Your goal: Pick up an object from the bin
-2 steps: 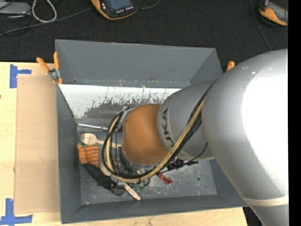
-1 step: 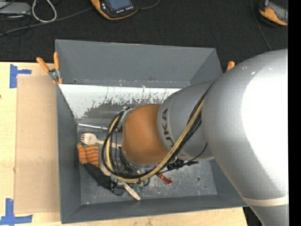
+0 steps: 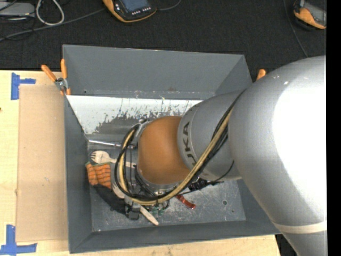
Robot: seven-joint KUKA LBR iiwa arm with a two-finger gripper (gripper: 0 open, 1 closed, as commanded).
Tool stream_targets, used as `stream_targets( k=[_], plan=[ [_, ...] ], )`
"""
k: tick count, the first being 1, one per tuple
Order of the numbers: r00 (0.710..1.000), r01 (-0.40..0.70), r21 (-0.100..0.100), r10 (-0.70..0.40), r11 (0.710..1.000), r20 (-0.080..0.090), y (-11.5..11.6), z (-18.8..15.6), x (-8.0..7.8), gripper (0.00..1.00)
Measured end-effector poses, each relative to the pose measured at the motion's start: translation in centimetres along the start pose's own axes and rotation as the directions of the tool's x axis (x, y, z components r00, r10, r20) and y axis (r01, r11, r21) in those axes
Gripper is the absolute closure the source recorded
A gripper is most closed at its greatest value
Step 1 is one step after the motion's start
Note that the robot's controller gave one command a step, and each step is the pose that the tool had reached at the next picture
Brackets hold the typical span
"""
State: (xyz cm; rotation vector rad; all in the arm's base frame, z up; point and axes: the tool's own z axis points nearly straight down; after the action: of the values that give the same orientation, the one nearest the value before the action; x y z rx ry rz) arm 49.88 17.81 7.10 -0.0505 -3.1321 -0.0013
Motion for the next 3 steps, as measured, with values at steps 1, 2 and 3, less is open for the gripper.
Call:
stream_targets(
  k=[1,2,3],
  plan=[
    [1.000,-0.008,0.003,0.008,1.000,-0.008,0.1,-5.7,0.8,1.00],
    [0.999,-0.052,0.000,0.052,0.999,-0.001,-0.1,-4.7,0.1,1.00],
    [0.999,-0.040,0.004,0.040,0.999,-0.010,0.6,-3.8,0.8,1.00]
  ],
)
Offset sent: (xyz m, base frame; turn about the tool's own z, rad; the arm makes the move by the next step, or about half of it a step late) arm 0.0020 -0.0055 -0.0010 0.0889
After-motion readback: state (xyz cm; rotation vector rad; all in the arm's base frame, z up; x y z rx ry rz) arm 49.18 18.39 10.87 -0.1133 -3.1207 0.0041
